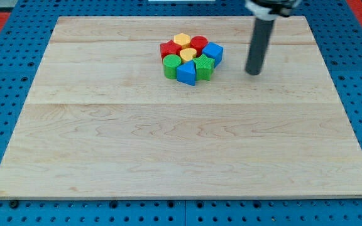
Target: Separate the blue triangle from group of blocks
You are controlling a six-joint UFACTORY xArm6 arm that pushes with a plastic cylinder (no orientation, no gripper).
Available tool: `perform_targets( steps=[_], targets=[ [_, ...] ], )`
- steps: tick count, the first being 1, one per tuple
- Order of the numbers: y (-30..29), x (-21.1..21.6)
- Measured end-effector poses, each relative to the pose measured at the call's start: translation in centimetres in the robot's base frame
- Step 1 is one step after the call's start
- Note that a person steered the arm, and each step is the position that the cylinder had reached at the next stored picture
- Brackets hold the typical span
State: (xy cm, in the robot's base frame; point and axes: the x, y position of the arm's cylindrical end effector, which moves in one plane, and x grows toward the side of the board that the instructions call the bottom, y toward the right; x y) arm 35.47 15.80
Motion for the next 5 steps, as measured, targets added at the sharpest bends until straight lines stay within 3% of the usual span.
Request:
perform_targets(
  steps=[1, 2, 5],
  targets=[
    [0.1, -6.4],
    [-7.0, -8.2],
    [-15.4, 1.0]
  ],
)
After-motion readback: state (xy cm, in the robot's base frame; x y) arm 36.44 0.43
